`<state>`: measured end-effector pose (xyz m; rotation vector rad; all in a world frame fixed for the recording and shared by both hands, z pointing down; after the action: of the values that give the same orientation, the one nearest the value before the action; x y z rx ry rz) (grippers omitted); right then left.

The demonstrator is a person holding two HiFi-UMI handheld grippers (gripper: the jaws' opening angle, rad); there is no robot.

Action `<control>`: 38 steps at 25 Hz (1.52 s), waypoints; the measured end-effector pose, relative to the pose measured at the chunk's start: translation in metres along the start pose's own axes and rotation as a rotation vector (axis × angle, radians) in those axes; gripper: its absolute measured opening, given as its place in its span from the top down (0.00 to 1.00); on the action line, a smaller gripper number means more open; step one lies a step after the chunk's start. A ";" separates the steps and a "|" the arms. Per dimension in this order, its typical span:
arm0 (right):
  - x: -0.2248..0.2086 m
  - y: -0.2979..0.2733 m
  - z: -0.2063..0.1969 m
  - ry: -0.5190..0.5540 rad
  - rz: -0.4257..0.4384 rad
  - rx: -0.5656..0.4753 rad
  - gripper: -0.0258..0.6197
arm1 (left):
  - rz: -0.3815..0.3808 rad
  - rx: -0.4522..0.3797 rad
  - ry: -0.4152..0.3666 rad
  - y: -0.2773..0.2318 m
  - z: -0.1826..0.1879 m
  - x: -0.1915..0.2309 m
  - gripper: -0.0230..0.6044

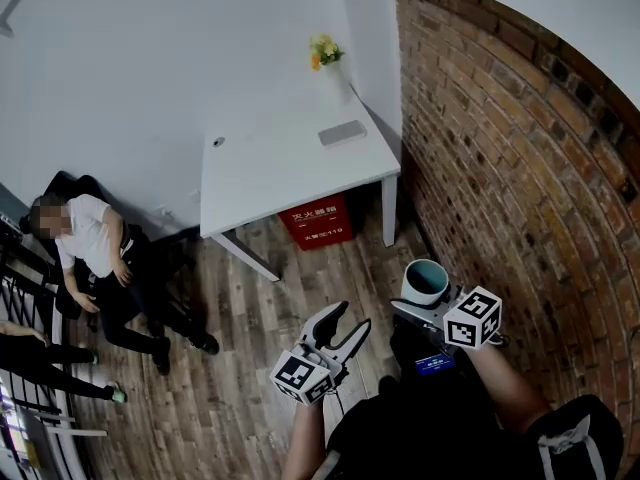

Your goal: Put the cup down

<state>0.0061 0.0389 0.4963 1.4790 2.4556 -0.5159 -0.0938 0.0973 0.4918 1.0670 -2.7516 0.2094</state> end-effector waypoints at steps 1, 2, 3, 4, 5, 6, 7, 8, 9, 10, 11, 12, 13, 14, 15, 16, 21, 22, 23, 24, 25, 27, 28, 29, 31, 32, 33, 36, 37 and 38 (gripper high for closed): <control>-0.006 -0.008 0.002 0.000 0.004 0.001 0.36 | 0.002 0.000 0.000 -0.004 0.001 0.009 0.58; -0.013 -0.016 0.004 0.000 0.009 0.001 0.36 | 0.006 0.001 0.000 -0.009 0.002 0.018 0.58; -0.021 -0.025 0.008 0.000 0.015 0.000 0.36 | 0.012 0.003 0.000 -0.014 0.002 0.028 0.58; -0.031 -0.033 0.011 -0.001 0.022 -0.003 0.36 | 0.018 0.005 -0.001 -0.021 0.003 0.038 0.58; -0.041 -0.042 0.015 -0.003 0.029 -0.007 0.36 | 0.024 0.006 -0.004 -0.028 0.004 0.049 0.58; -0.052 -0.052 0.020 -0.008 0.035 -0.013 0.36 | 0.028 0.007 -0.006 -0.037 0.006 0.060 0.58; -0.064 -0.062 0.027 -0.015 0.042 -0.022 0.36 | 0.032 0.010 -0.007 -0.046 0.008 0.071 0.58; -0.076 -0.071 0.034 -0.023 0.049 -0.032 0.36 | 0.039 0.015 -0.005 -0.055 0.010 0.084 0.58; -0.089 -0.081 0.042 -0.031 0.056 -0.042 0.36 | 0.049 0.020 -0.003 -0.065 0.012 0.097 0.58; -0.101 -0.092 0.049 -0.036 0.063 -0.048 0.36 | 0.061 0.026 -0.001 -0.074 0.015 0.112 0.58; -0.113 -0.102 0.057 -0.037 0.071 -0.048 0.36 | 0.074 0.030 0.001 -0.083 0.018 0.126 0.58; -0.125 -0.112 0.063 -0.035 0.079 -0.043 0.36 | 0.084 0.030 0.003 -0.093 0.023 0.139 0.58; -0.136 -0.122 0.070 -0.031 0.088 -0.035 0.36 | 0.091 0.028 0.001 -0.103 0.028 0.151 0.58; -0.147 -0.132 0.077 -0.025 0.097 -0.028 0.36 | 0.095 0.025 -0.005 -0.114 0.034 0.164 0.58; -0.158 -0.142 0.085 -0.021 0.106 -0.023 0.36 | 0.098 0.022 -0.011 -0.125 0.041 0.177 0.58; -0.168 -0.151 0.093 -0.020 0.116 -0.022 0.36 | 0.103 0.020 -0.011 -0.136 0.046 0.191 0.58; -0.212 -0.191 0.138 -0.045 0.190 -0.066 0.36 | 0.120 -0.002 0.015 -0.193 0.072 0.249 0.58; -0.220 -0.197 0.145 -0.037 0.198 -0.065 0.36 | 0.119 -0.007 0.017 -0.203 0.076 0.259 0.58; -0.227 -0.203 0.151 -0.026 0.202 -0.057 0.36 | 0.118 -0.012 0.019 -0.213 0.081 0.267 0.58; -0.234 -0.210 0.156 -0.016 0.204 -0.049 0.36 | 0.117 -0.015 0.021 -0.222 0.085 0.275 0.58; -0.241 -0.215 0.160 -0.008 0.206 -0.043 0.36 | 0.116 -0.017 0.022 -0.229 0.088 0.281 0.58; -0.254 -0.224 0.167 0.004 0.208 -0.036 0.36 | 0.112 -0.018 0.020 -0.243 0.092 0.293 0.58; -0.260 -0.229 0.170 0.009 0.207 -0.034 0.36 | 0.110 -0.018 0.019 -0.250 0.094 0.297 0.58; -0.265 -0.233 0.172 0.014 0.205 -0.031 0.36 | 0.107 -0.016 0.018 -0.255 0.095 0.302 0.58; -0.271 -0.241 0.175 0.022 0.202 -0.024 0.36 | 0.101 -0.013 0.016 -0.261 0.098 0.309 0.58; -0.273 -0.244 0.176 0.026 0.201 -0.021 0.36 | 0.099 -0.012 0.014 -0.263 0.099 0.312 0.58; -0.274 -0.248 0.178 0.028 0.201 -0.021 0.36 | 0.096 -0.010 0.013 -0.265 0.100 0.316 0.58; -0.275 -0.257 0.181 0.032 0.192 -0.025 0.36 | 0.084 0.000 0.021 -0.266 0.102 0.323 0.58; -0.276 -0.260 0.181 0.034 0.184 -0.025 0.36 | 0.078 0.003 0.024 -0.265 0.102 0.326 0.58; -0.276 -0.263 0.182 0.038 0.173 -0.025 0.36 | 0.070 0.005 0.027 -0.265 0.103 0.328 0.58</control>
<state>-0.0958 -0.3708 0.4794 1.6855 2.3236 -0.4251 -0.1641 -0.3309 0.4813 0.9631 -2.7677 0.2382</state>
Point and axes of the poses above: the fingertips, and each gripper's own axes: y backward along the fingers, x to its left, z out of its top, the point moved 1 cm from there along y, backward along the fingers, and after that the axes turned 2 degrees about z, right-handed, at the moved point
